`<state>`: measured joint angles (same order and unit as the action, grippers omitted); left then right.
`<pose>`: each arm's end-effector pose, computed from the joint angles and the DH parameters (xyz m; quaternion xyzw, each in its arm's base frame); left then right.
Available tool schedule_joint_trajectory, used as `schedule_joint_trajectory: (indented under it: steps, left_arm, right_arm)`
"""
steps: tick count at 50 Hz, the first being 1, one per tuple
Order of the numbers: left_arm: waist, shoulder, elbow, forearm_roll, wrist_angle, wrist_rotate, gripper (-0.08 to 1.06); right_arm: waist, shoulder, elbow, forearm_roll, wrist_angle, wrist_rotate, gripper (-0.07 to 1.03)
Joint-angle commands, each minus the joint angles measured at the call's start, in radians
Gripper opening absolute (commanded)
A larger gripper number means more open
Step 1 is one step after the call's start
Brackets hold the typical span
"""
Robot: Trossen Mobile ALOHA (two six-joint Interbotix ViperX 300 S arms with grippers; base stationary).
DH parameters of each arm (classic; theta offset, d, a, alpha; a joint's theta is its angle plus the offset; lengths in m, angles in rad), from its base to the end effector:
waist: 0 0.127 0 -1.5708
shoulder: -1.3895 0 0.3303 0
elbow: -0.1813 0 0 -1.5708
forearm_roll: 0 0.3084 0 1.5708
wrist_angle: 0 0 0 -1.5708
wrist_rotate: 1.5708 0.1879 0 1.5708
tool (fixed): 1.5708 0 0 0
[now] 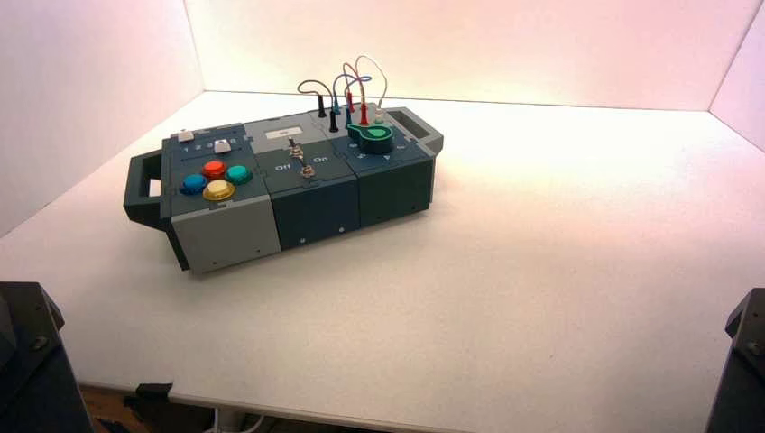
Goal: Close right gripper.
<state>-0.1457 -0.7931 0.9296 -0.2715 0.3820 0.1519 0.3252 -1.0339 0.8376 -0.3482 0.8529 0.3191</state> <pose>0.2737 -0.0591 0.2648 -0.0428 0.2558 -0.1059 0.9600 0.2058 0.0184 0.2981 -0.0484 0.2958 0.0185 0.9538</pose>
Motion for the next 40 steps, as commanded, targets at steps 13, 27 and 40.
schedule_joint_trajectory:
  steps: [13,27,40]
  left_arm:
    - [0.005,-0.002,-0.015,0.000,-0.002,0.002,0.39]
    - [0.005,0.000,-0.014,0.000,-0.002,0.002,0.39]
    - [0.005,0.003,-0.017,0.000,-0.002,0.003,0.39]
  right_arm:
    - [-0.002,0.005,-0.009,0.002,-0.009,0.002,0.47]
    - [-0.002,-0.017,-0.006,0.005,-0.009,0.002,0.11]
    - [-0.002,-0.058,0.003,0.003,0.000,-0.011,-0.02]
